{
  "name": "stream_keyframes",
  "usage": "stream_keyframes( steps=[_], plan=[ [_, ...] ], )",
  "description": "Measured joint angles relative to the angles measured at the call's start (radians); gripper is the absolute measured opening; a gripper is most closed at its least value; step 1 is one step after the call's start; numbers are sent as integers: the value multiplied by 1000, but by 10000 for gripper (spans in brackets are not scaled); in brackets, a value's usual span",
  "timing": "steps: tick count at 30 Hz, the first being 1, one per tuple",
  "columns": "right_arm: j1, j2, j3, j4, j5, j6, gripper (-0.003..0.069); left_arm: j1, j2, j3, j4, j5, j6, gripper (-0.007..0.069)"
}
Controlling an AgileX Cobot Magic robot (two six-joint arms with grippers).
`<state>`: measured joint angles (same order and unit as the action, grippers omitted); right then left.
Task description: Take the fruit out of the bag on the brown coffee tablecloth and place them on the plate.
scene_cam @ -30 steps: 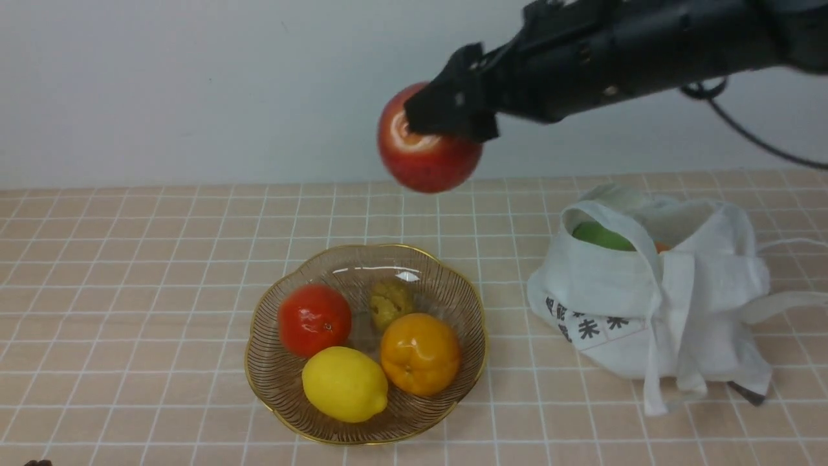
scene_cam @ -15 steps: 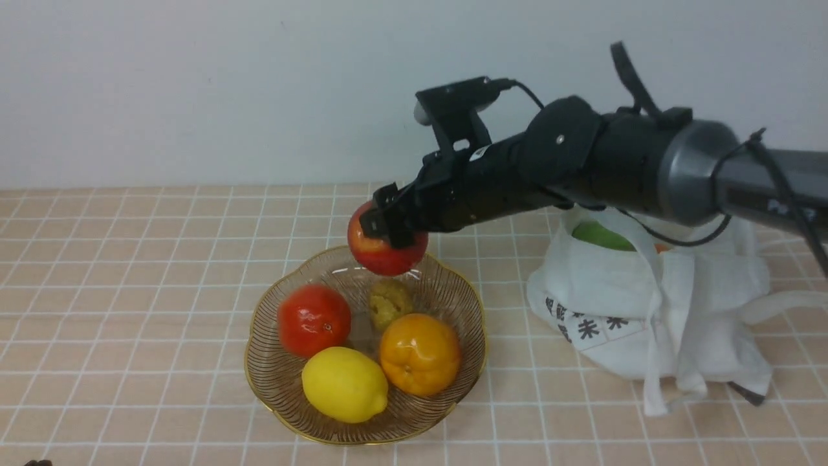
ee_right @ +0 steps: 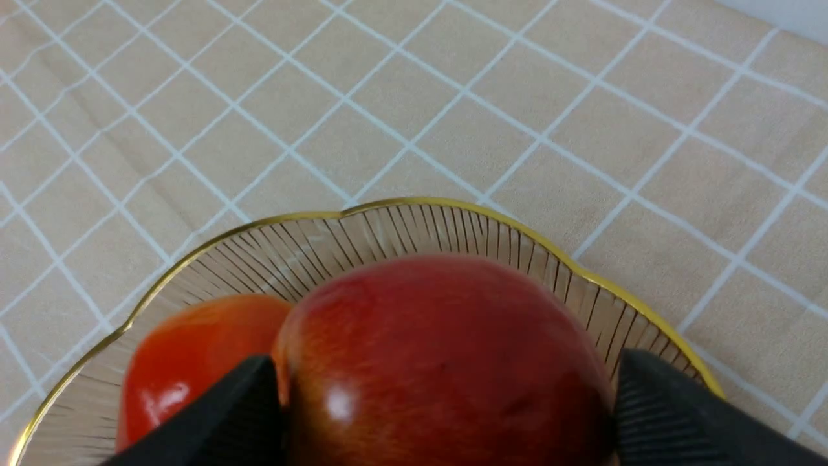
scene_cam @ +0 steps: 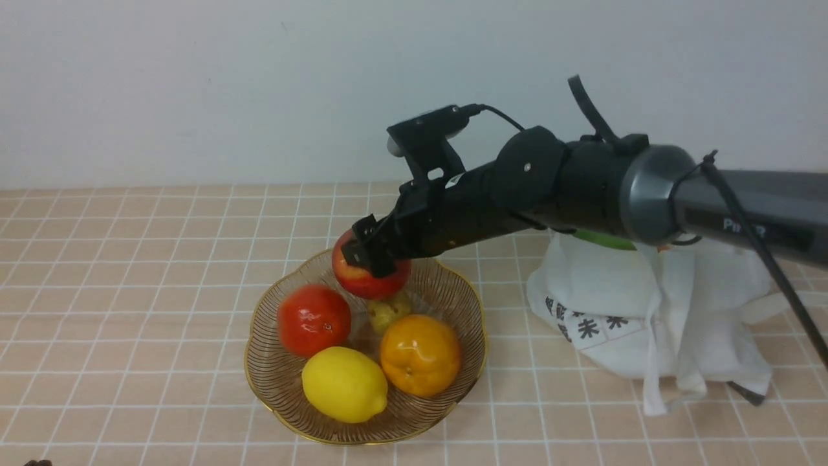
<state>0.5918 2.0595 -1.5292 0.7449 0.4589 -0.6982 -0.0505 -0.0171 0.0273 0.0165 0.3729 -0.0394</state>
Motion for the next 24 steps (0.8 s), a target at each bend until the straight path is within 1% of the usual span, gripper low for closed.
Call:
stream_keyframes(
  steps=[1, 4, 11, 14, 16, 17, 18, 19, 20, 21, 22, 23, 24],
  plan=[
    [0, 0, -4, 0, 13, 0, 665, 0, 0, 0, 0, 0, 0, -8],
    [1, 1, -36, -1, 49, 0, 687, 0, 0, 0, 0, 0, 0, -8],
    [1, 1, -118, -30, 108, 15, 691, 0, 0, 0, 0, 0, 0, -8],
    [2, -2, -154, -109, 161, 80, 689, 0, 0, 0, 0, 0, 0, -8],
    [2, -19, -178, -215, 217, 166, 673, 0, 0, 0, 0, 0, 0, -8],
    [2, -22, -181, -228, 224, 189, 666, 0, 0, 0, 0, 0, 0, -8],
    [2, -67, -209, -370, 291, 307, 610, 0, 0, 0, 0, 0, 0, -8],
    [2, -85, -215, -425, 304, 351, 587, 0, 0, 0, 0, 0, 0, -8],
    [2, -120, -231, -520, 338, 426, 540, 0, 0, 0, 0, 0, 0, -8],
    [2, -135, -239, -559, 359, 455, 519, 0, 0, 0, 0, 0, 0, -8],
    [1, -203, -258, -693, 407, 556, 436, 0, 0, 0, 0, 0, 0, -8],
    [-2, -249, -268, -802, 442, 629, 356, 0, 0, 0, 0, 0, 0, -8],
    [-6, -289, -271, -867, 476, 668, 300, 0, 0, 0, 0, 0, 0, -8]
  ],
)
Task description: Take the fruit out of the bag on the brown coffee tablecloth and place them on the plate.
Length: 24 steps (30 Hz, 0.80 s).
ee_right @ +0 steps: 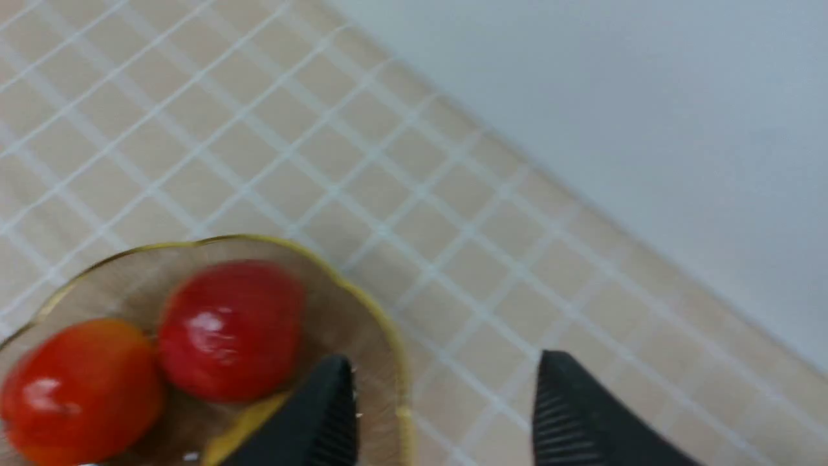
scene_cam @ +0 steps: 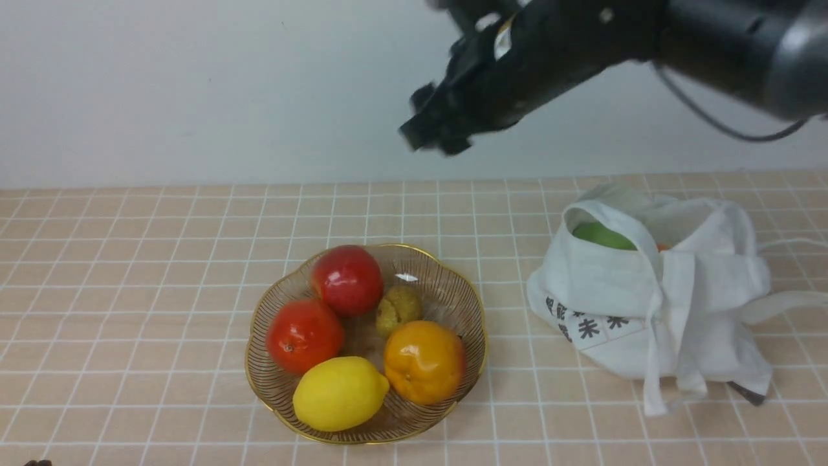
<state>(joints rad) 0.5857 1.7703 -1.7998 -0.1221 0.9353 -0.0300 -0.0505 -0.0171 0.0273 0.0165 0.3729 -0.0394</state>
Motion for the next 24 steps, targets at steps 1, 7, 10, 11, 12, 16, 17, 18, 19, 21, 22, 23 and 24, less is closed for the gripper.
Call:
stream_keyframes(
  steps=[1, 7, 10, 11, 12, 16, 17, 18, 19, 21, 22, 23, 24],
  plan=[
    [-3, -41, -2, -71, 29, 30, 242, 0, 0, 0, 0, 0, 0, -8],
    [-53, -348, -9, -248, 191, 198, 0, 0, 0, 0, 0, 0, 0, -8],
    [-71, -504, 3, -258, 214, 242, -13, 0, 0, 0, 0, 0, 0, -8],
    [-71, -539, 13, -259, 214, 247, -13, 0, 0, 0, 0, 0, 0, -8],
    [-71, -612, 43, -257, 204, 257, -13, 0, 0, 0, 0, 0, 0, -8],
    [-71, -871, 231, -243, 140, 301, -14, 0, 0, 0, 0, 0, 0, -8],
    [-71, -947, 301, -243, 103, 313, -14, 0, 0, 0, 0, 0, 0, -8],
    [-71, -1008, 362, -243, 73, 317, -14, 0, 0, 0, 0, 0, 0, -8],
    [-71, -1069, 428, -243, 39, 322, -14, 0, 0, 0, 0, 0, 0, -8],
    [-71, -1257, 642, -247, -73, 332, -14, 0, 0, 0, 0, 0, 0, -8],
    [-71, -1320, 713, -247, -108, 338, -14, 0, 0, 0, 0, 0, 0, -8],
    [-71, -1383, 781, -244, -140, 346, -14, 0, 0, 0, 0, 0, 0, -8],
    [-71, -1461, 861, -239, -169, 355, -14, 0, 0, 0, 0, 0, 0, -8]
  ],
)
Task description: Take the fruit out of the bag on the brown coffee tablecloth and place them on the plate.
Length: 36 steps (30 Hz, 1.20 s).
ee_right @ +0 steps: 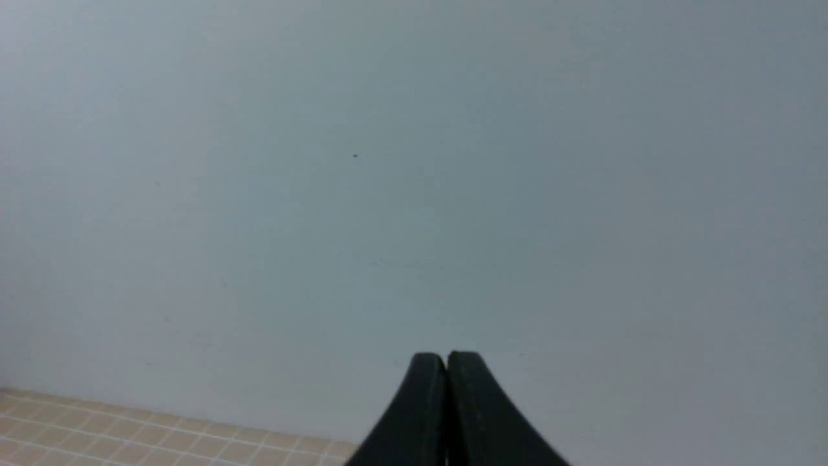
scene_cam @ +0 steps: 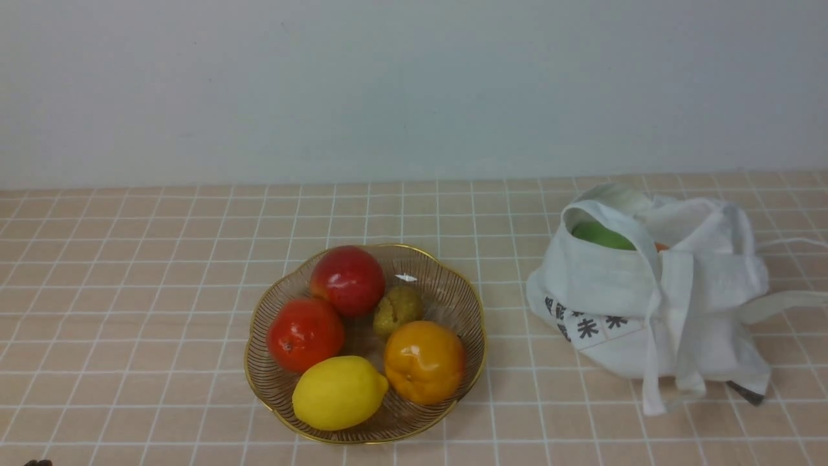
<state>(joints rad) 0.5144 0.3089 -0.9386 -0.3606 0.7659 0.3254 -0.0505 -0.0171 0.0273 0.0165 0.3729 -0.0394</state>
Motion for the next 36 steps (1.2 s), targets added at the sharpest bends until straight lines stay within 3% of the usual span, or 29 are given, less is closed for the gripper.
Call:
stream_keyframes(
  steps=[4, 10, 22, 30, 36],
  plan=[
    [0, -282, 278, 34, -108, 73, -14, 0, 0, 0, 0, 0, 0, -8],
    [0, -295, 476, 100, -115, 121, -14, -1, 0, 0, 0, 1, 0, -8],
    [0, -225, 501, 180, -173, 128, -14, -1, 0, 0, 0, 1, 0, -8],
    [0, -224, 502, 225, -306, -61, -14, -1, 0, 0, 0, 1, 0, -8],
    [0, -224, 519, 394, -362, -325, -14, -1, 0, 0, 0, 1, 0, -8]
  ],
)
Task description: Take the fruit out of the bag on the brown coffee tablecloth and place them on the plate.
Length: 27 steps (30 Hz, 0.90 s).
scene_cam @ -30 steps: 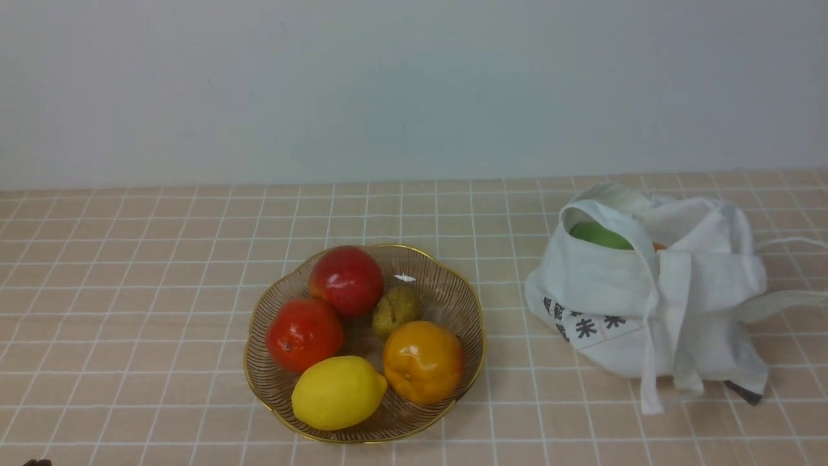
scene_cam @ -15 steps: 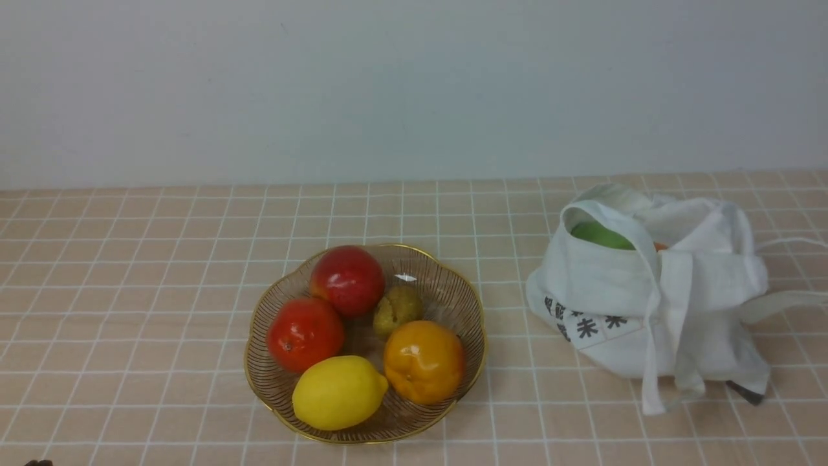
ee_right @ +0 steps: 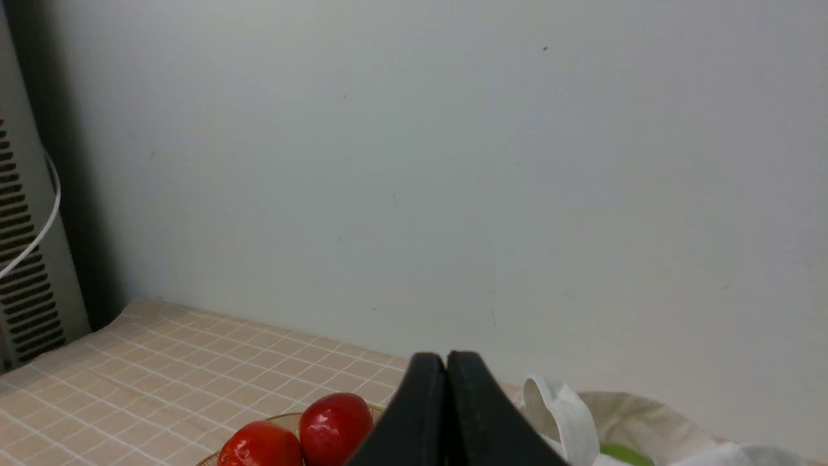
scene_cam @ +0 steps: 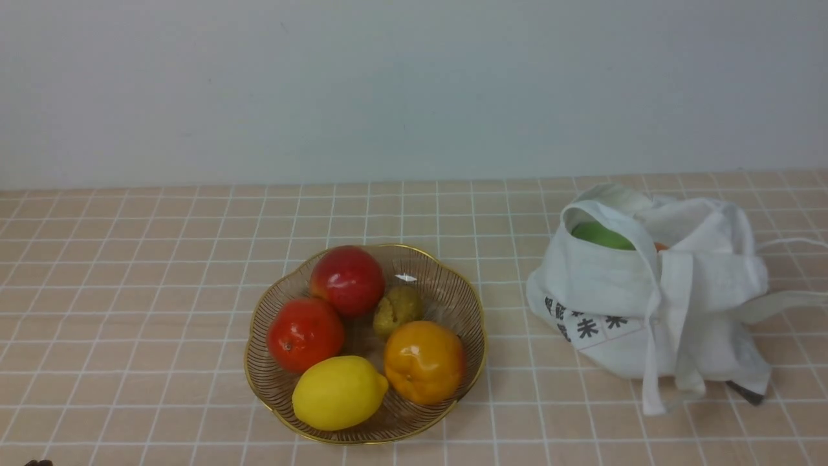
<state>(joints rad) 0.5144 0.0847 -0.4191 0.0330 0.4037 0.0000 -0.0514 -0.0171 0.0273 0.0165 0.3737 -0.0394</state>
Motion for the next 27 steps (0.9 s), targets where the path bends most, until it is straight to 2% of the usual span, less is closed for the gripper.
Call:
stream_keyframes(
  steps=[5, 7, 15, 19, 24, 27],
  plan=[
    [0, -1, 3, 13, 0, -26, -14, 0, 0, 0, 0, 0, 0, -8],
    [-43, -27, 32, 5, -2, -31, -14, 0, 0, 0, 0, 0, 0, -8],
    [-404, -97, 214, -5, -1, -34, -14, 0, 0, 0, 0, 0, 0, -8],
    [-522, -98, 334, -5, 0, -34, -14, 0, 0, 0, 0, 0, 0, -8],
    [-533, -98, 435, -1, 8, -33, -14, 0, 0, 0, 0, 0, 0, -8],
    [-497, -98, 437, 4, 1, -33, -14, 0, 0, 0, 0, 0, 0, -8]
  ],
)
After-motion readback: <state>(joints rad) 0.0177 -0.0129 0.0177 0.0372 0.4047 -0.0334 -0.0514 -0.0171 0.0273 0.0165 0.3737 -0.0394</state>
